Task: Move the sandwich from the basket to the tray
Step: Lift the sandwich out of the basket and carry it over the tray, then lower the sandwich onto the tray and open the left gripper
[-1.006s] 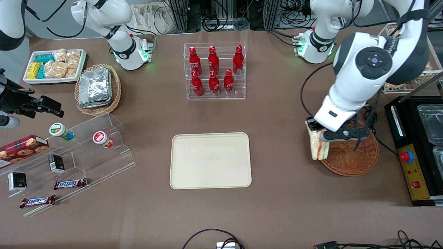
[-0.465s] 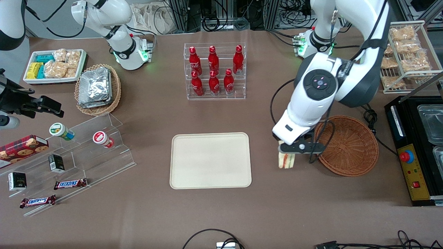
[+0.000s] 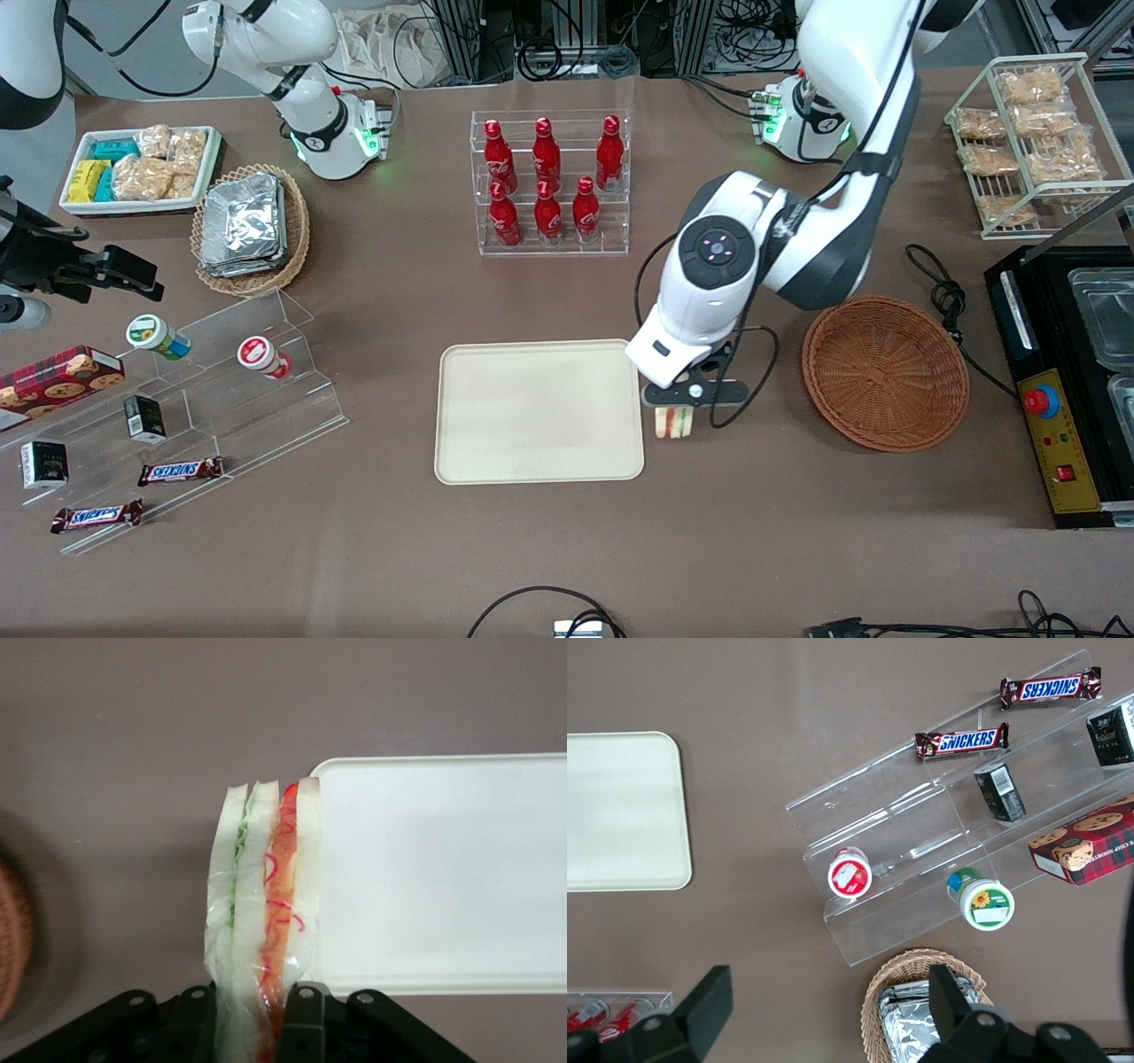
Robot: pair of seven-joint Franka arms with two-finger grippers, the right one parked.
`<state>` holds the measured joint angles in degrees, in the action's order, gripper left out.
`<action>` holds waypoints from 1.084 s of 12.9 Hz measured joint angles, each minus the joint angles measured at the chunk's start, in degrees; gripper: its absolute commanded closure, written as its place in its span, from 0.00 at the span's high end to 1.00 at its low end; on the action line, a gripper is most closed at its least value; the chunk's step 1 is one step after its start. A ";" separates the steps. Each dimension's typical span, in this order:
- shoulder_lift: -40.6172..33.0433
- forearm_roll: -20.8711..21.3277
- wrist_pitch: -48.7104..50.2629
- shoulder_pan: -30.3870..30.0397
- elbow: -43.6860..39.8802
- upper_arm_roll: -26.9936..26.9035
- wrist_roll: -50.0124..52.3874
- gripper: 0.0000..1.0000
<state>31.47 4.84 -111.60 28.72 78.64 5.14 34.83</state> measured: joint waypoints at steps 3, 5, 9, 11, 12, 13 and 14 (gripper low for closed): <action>3.16 0.00 -4.06 1.92 -0.19 0.06 1.70 0.02; 5.28 0.00 -7.06 3.41 -0.24 0.07 3.15 0.02; 9.22 0.00 -10.38 4.73 -0.36 0.35 4.21 0.02; 11.63 0.04 -12.46 5.68 -0.63 0.44 5.33 0.02; 13.07 0.10 -12.81 6.22 -1.30 0.44 5.93 0.02; 14.52 0.14 -12.93 6.64 -2.17 0.43 6.21 0.02; 15.68 0.16 -12.94 6.97 -2.92 0.43 6.23 0.03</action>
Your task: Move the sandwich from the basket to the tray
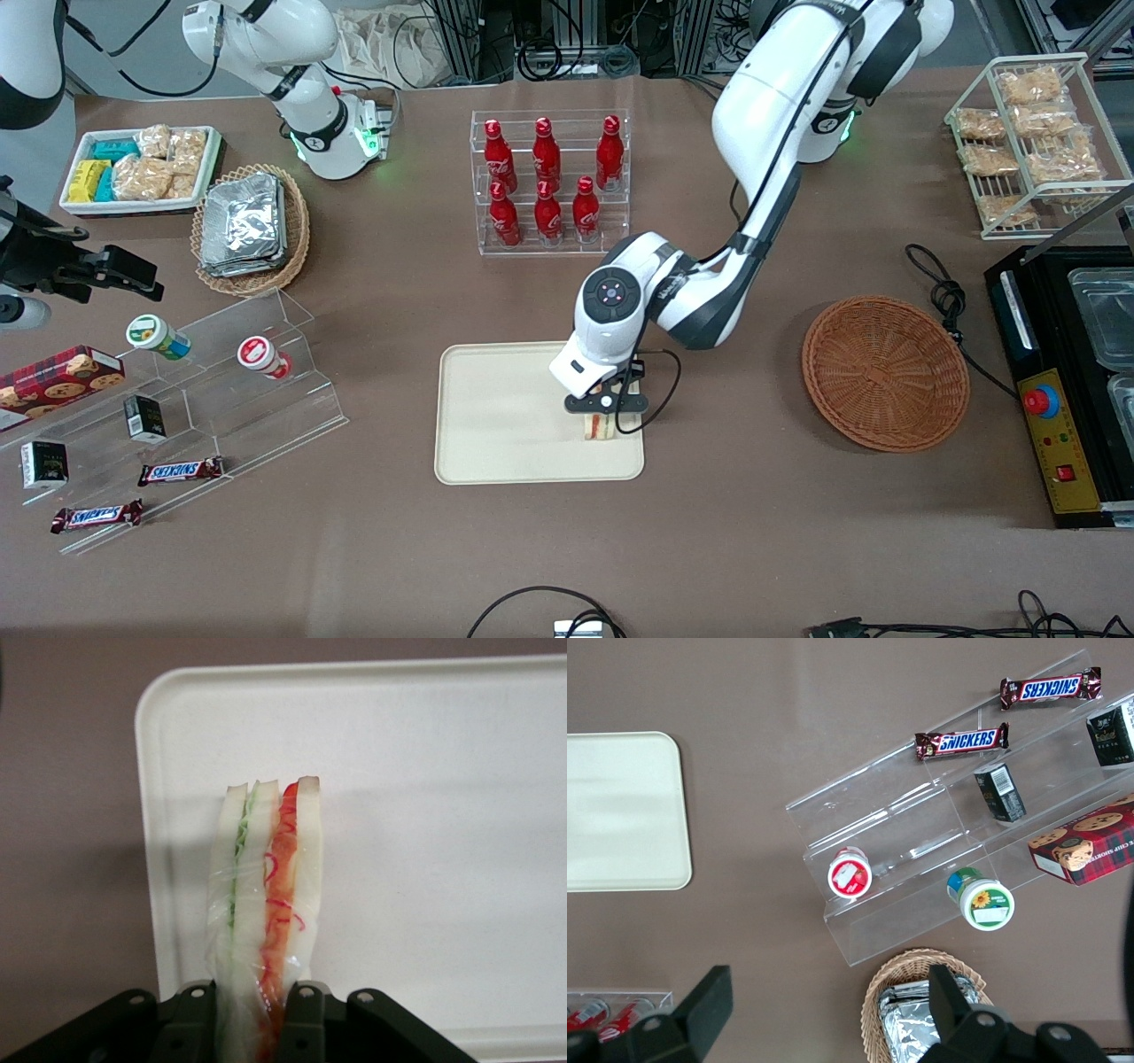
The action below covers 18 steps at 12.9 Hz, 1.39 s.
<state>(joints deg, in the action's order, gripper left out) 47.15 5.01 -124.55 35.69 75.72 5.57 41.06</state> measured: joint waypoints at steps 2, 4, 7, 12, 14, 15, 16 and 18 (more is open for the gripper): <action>1.35 0.04 -0.01 0.28 -0.65 0.00 0.03 0.10; 2.02 0.29 -0.01 0.28 -0.92 -0.02 0.03 0.32; 2.24 1.56 -0.01 0.46 -0.93 -0.03 0.93 0.69; 2.24 2.16 -0.01 1.04 -1.25 -0.06 5.69 1.00; 2.21 2.22 -0.01 1.02 -1.81 -0.26 6.60 1.00; 2.11 2.24 0.00 0.96 -2.23 -0.46 6.77 1.00; 1.85 2.24 0.15 0.90 -2.71 -0.84 6.93 1.00; 0.54 2.24 1.54 0.79 -3.40 -2.58 7.09 1.00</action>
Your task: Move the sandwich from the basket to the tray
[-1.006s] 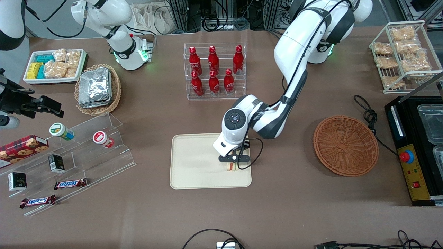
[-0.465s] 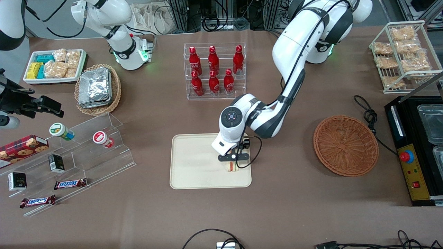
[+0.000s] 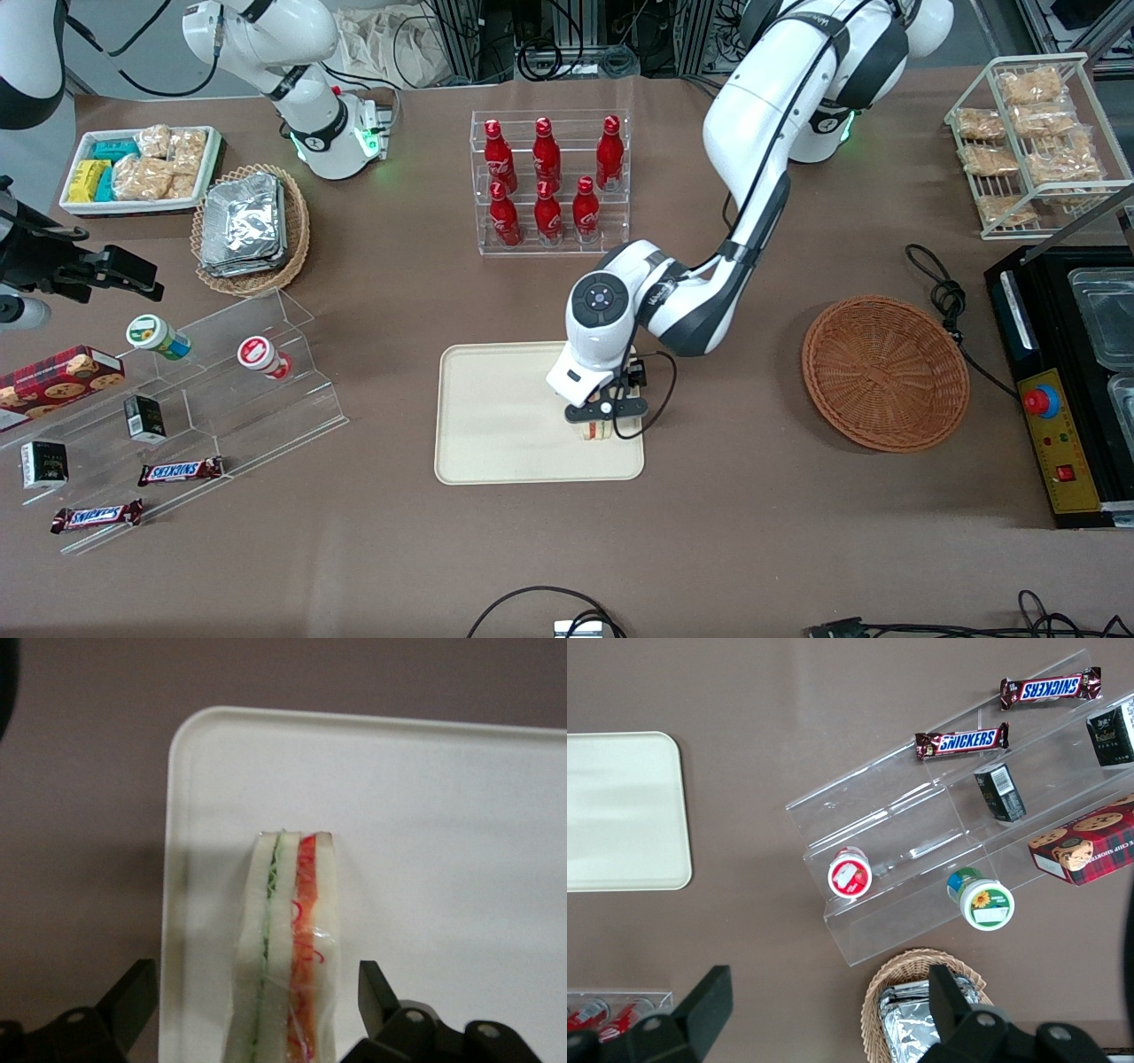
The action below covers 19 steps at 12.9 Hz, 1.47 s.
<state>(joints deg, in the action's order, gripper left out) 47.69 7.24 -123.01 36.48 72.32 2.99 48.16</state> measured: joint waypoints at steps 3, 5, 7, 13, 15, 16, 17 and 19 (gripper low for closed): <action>-4.18 -0.01 5.52 -0.43 -0.76 -3.33 0.37 1.00; -7.51 -0.01 9.81 -0.87 -1.04 -5.67 0.91 1.00; -10.79 -0.04 14.05 -1.21 -1.34 -8.25 0.98 1.00; -18.93 -0.06 24.10 -8.70 -1.68 -10.11 -7.24 1.00; -21.31 -0.69 27.03 -12.16 -1.75 -10.20 -13.32 1.00; -22.52 -1.43 27.80 -14.08 -1.77 -10.24 -16.44 1.00; -23.57 -1.95 28.57 -15.83 -1.78 -10.27 -19.16 1.00; -25.44 -2.87 30.54 -18.94 -1.79 -10.29 -23.31 1.00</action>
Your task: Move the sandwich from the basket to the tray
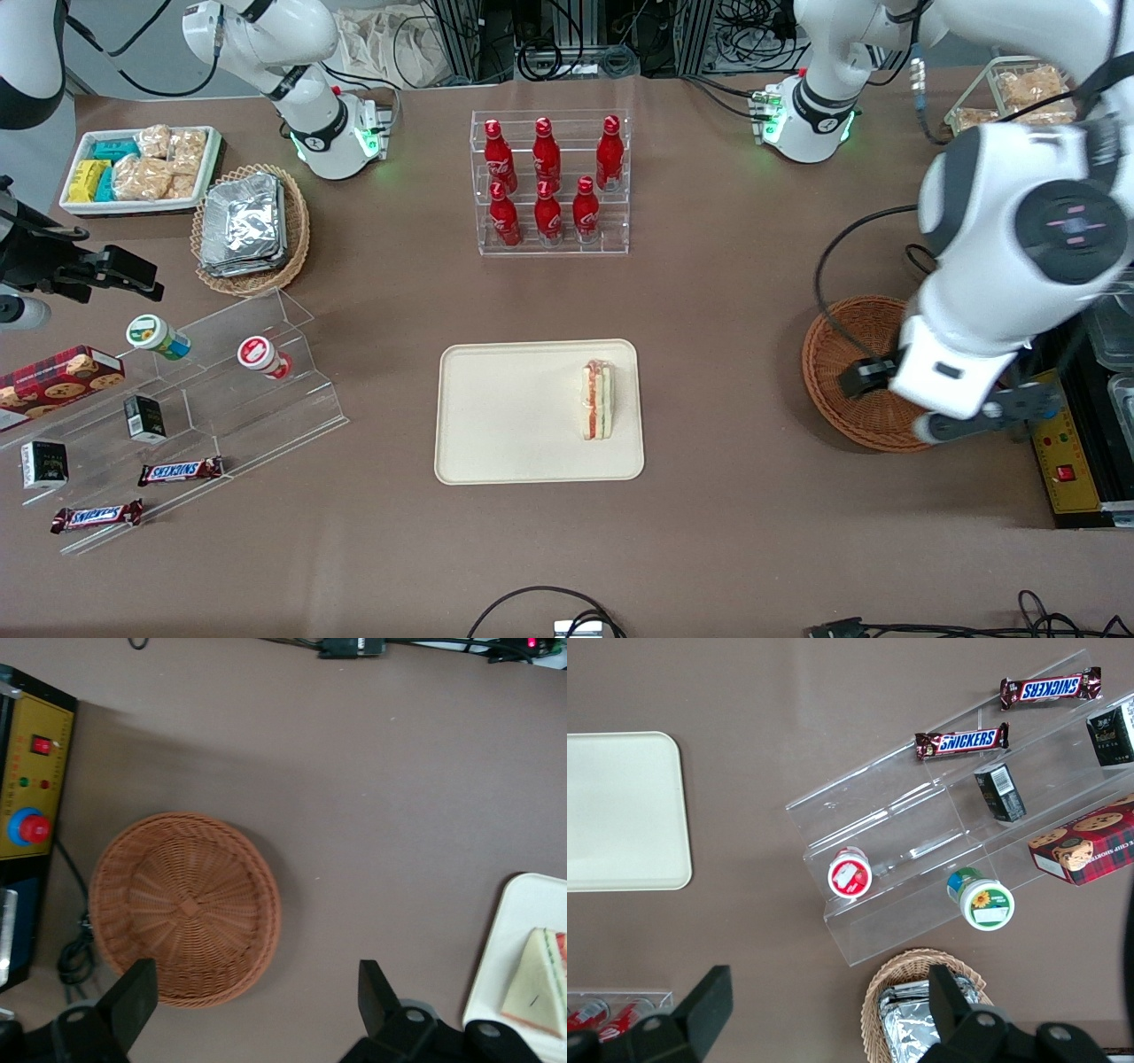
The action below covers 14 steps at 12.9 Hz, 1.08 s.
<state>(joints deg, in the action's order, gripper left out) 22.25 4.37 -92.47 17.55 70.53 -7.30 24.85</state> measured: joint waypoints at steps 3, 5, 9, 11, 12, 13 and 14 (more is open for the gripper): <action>-1.78 -0.34 1.61 -1.59 0.00 0.02 -1.46 1.00; -2.55 -0.35 3.03 -1.62 0.00 0.07 -2.08 1.00; -5.33 -1.15 3.59 -4.52 0.96 0.05 -7.62 1.00; -8.33 -2.31 4.53 -7.66 2.34 0.06 -12.35 1.00; -10.12 -2.49 5.21 -8.58 3.35 0.08 -14.03 1.00; -11.98 -2.55 5.69 -9.15 4.54 0.36 -15.38 1.00; -13.88 -2.56 6.00 -9.86 5.87 1.23 -16.71 1.00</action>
<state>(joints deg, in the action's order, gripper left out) 8.37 1.81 -86.47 7.69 76.40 -6.07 8.14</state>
